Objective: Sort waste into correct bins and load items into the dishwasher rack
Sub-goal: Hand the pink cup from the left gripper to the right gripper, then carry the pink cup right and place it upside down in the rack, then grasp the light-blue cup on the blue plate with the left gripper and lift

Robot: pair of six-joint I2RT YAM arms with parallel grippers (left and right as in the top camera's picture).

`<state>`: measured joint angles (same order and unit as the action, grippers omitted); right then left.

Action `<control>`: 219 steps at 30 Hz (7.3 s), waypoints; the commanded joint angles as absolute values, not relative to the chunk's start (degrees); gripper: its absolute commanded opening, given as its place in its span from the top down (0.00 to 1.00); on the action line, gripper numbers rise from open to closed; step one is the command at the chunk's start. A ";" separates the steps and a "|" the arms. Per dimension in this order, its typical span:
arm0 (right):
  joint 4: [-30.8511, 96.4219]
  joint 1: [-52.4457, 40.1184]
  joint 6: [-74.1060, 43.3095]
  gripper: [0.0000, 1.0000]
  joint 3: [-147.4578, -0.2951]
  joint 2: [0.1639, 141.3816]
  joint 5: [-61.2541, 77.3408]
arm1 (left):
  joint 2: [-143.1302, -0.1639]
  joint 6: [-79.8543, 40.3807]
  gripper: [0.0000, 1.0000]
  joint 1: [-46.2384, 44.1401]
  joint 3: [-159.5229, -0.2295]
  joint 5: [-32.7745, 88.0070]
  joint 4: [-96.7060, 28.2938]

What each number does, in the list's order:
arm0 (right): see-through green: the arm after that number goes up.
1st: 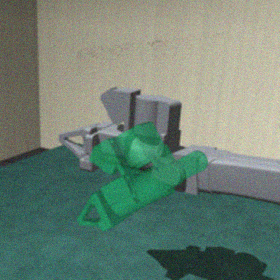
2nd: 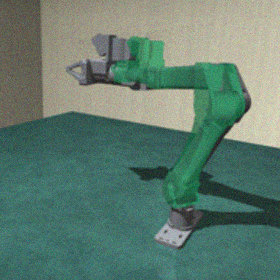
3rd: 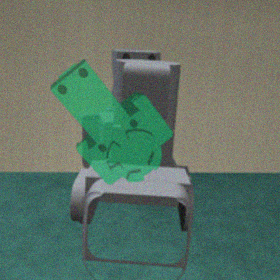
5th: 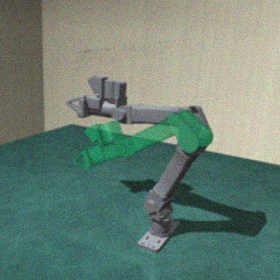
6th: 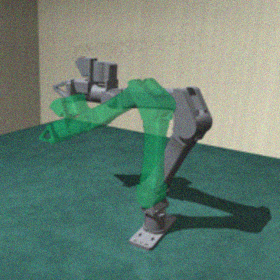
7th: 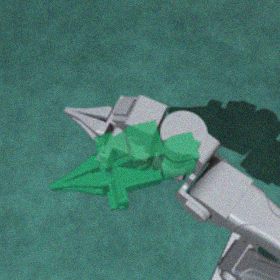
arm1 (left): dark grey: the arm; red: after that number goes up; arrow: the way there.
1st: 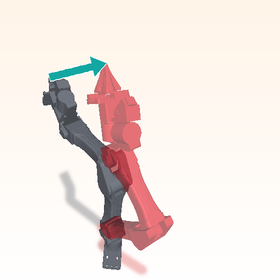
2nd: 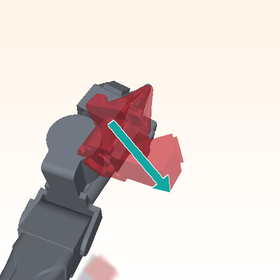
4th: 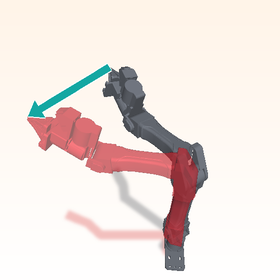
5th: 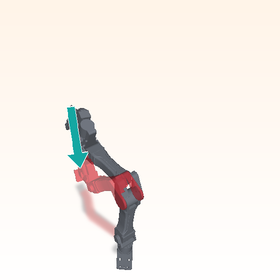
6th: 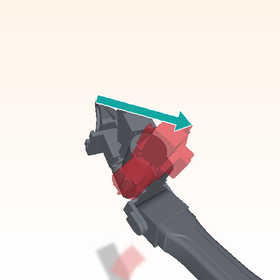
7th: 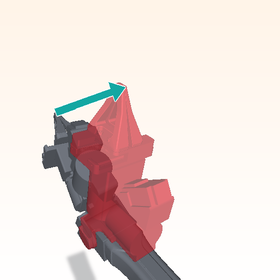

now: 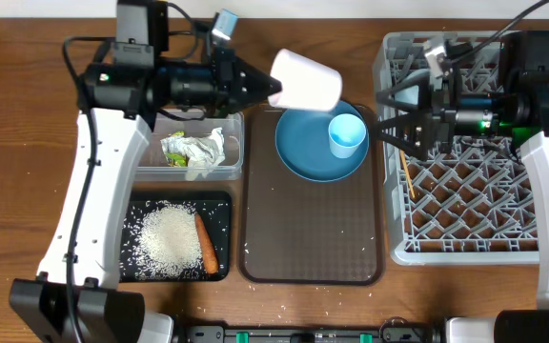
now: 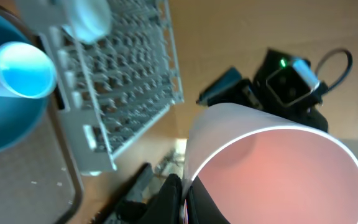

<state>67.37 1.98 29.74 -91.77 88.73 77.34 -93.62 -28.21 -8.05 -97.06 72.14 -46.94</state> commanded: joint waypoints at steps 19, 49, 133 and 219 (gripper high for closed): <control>60.51 -5.52 31.97 0.06 -92.25 87.96 85.60 | -93.97 -27.00 0.94 -13.10 -97.47 79.35 -45.78; 57.06 -7.90 31.81 0.37 -92.25 87.96 85.97 | -93.95 -27.00 0.94 -15.46 -97.47 80.51 -45.78; 67.29 5.61 -5.74 0.69 -89.49 98.52 -3.16 | -93.97 -22.72 0.07 -10.79 -96.92 31.18 -59.55; 83.18 5.61 -4.01 0.23 -101.78 91.92 3.44 | -117.30 -36.36 0.50 -32.95 -96.84 13.13 -35.79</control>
